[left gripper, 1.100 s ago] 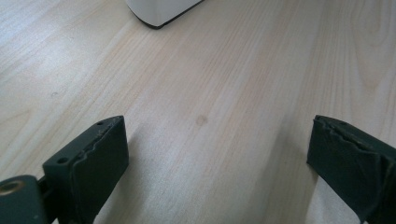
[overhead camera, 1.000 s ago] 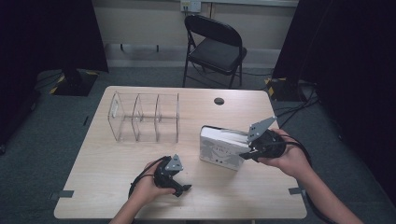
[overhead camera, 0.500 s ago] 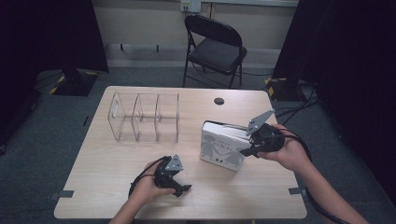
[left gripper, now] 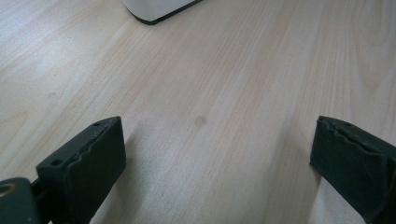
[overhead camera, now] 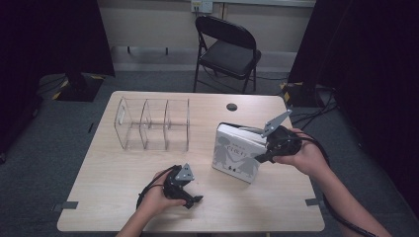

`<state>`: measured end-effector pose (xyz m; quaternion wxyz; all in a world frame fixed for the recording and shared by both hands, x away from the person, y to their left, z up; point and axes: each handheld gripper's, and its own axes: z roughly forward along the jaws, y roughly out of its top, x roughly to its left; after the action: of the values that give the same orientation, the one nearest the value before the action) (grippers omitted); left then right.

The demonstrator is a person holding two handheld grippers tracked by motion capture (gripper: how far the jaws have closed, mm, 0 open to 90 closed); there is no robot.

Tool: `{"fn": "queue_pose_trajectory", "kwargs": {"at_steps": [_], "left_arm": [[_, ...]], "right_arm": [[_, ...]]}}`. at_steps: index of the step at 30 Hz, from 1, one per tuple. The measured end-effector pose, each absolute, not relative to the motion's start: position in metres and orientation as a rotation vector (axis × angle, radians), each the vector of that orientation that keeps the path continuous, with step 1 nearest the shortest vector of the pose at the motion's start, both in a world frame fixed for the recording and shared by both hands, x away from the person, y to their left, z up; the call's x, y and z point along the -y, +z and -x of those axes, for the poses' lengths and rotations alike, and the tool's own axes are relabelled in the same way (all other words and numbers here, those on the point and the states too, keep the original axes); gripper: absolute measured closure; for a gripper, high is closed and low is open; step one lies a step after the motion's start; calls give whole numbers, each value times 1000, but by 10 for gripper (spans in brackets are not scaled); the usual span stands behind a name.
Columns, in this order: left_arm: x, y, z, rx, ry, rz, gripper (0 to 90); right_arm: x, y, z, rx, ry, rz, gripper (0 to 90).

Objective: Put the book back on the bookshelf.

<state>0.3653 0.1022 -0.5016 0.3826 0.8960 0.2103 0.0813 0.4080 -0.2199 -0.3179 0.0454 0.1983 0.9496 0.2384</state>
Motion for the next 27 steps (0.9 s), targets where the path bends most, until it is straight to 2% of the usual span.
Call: {"fn": "queue_pose_trajectory", "kwargs": {"at_steps": [8, 27], "left_arm": [[-101, -501, -366, -520, 214, -2311, 0], [-99, -500, -365, -551, 217, -2317, 0]], "right_arm": [[219, -317, -411, -2907, 715, -652, 754], [219, -317, -412, -2900, 699, -647, 735]]}}
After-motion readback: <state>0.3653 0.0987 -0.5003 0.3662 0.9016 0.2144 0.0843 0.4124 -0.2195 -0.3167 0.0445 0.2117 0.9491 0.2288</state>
